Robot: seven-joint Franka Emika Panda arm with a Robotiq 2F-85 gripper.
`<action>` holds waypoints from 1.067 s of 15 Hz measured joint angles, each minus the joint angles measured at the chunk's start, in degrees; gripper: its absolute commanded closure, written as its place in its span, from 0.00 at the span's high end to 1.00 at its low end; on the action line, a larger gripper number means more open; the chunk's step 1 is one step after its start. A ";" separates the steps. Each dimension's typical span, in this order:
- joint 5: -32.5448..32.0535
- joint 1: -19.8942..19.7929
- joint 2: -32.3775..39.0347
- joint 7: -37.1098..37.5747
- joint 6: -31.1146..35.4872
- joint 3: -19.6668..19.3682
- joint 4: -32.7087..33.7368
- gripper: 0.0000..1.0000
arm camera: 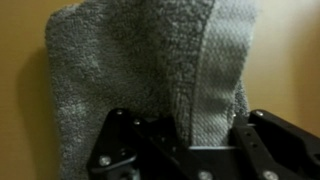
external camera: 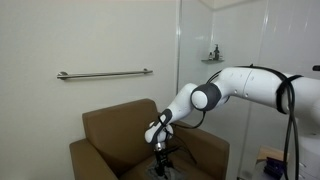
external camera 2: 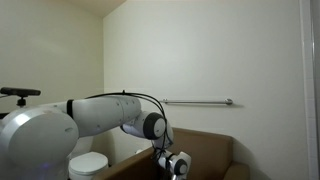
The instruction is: Wipe the couch with the cloth
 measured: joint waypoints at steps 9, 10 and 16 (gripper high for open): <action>-4.35 20.58 -0.33 7.87 15.49 -3.69 2.75 0.04; -4.35 21.62 -0.40 7.87 18.14 -3.54 2.67 0.04; -4.35 22.70 -0.42 7.87 20.37 -3.48 2.86 0.04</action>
